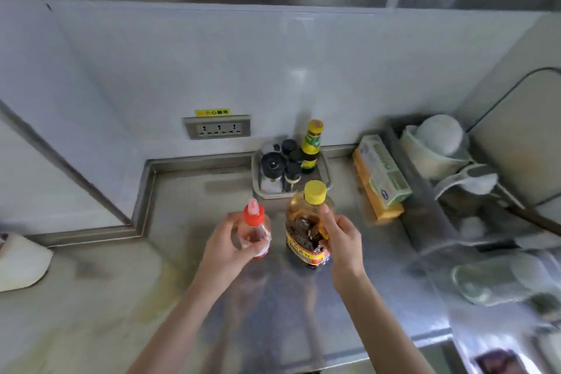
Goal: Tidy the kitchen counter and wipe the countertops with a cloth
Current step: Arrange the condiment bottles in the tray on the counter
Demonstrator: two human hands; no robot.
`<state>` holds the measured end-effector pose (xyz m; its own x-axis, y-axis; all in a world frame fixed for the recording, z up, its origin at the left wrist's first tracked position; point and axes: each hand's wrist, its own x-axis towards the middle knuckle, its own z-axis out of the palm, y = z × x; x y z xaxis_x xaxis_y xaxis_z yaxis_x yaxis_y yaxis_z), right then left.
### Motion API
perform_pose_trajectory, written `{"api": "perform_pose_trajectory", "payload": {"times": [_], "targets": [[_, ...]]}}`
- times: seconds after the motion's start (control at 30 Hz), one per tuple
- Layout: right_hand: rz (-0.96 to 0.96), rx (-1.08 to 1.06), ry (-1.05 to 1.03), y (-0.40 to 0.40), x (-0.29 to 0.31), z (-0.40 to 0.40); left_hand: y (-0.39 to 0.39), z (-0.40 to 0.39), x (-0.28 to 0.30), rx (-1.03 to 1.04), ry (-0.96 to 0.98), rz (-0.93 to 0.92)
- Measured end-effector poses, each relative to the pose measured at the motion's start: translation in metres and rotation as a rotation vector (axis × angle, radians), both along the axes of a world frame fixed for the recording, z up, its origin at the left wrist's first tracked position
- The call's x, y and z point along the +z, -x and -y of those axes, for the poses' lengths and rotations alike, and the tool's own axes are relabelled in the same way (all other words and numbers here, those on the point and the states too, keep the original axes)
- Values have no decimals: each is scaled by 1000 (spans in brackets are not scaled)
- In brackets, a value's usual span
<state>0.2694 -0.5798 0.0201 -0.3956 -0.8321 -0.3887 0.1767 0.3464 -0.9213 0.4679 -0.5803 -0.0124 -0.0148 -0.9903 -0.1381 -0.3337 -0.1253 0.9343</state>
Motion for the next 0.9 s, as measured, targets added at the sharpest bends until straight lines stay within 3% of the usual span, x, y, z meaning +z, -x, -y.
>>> {"api": "perform_pose_trajectory", "payload": {"times": [0.37,0.47,0.63,0.9], "targets": [[110,-37,42,130,-29,35,120,35,-27,76,-54,112],[147,13,70,146,-32,41,129,40,-36,95,-64,119],[30,107,83,156,-41,45,137,55,-33,122,-46,141],[-7,162,126,162,-45,48,158,137,-29,109,103,255]]}}
